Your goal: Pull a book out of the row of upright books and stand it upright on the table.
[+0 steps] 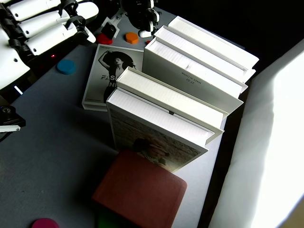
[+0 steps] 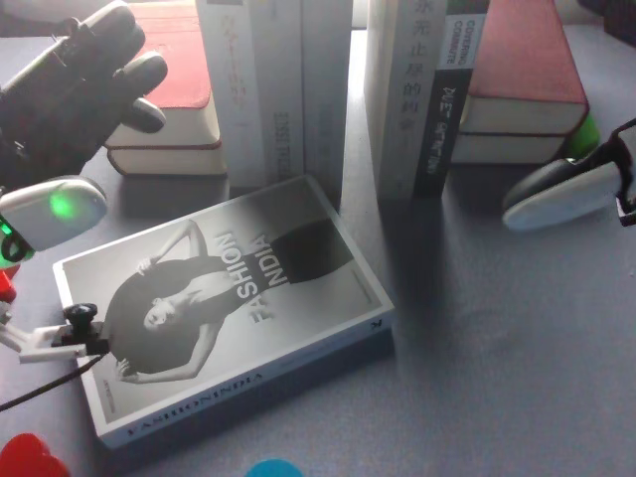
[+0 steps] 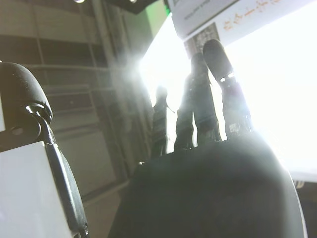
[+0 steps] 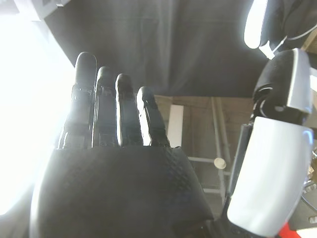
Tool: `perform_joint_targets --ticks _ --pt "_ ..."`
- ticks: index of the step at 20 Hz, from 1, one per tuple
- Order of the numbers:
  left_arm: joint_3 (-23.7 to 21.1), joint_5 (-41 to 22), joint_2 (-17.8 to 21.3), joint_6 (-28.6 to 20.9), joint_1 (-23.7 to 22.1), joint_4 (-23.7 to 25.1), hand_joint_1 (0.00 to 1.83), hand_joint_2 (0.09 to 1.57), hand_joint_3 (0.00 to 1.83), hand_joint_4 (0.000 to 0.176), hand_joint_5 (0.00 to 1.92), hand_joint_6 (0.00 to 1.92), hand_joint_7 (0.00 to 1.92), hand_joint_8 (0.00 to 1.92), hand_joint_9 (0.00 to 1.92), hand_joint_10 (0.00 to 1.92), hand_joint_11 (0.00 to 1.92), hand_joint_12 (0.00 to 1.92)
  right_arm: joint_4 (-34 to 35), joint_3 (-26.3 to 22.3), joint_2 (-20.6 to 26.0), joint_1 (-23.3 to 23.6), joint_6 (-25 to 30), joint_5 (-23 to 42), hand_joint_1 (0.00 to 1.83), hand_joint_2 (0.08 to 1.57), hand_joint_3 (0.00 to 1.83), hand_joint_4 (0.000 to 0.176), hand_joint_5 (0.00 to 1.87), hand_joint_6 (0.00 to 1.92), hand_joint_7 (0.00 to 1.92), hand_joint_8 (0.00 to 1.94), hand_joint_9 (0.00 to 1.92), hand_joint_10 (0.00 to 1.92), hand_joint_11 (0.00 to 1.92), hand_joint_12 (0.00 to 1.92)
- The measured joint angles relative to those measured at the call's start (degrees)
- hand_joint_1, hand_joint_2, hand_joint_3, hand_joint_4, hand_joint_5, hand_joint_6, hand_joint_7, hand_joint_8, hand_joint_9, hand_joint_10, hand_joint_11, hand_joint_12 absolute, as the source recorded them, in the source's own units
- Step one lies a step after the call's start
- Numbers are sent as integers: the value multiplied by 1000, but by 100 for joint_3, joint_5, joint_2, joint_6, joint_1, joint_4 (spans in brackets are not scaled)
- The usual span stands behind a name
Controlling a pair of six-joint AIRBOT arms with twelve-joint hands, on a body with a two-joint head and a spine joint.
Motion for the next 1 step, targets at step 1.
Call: perform_joint_targets --ticks 1 --pt "0 11 -9 0 0 22 878 846 8 44 174 0 143 3 274 11 0 1514 26 0 0 -2 0 20 721 785 3 53 63 5 118 5 191 13 0 1069"
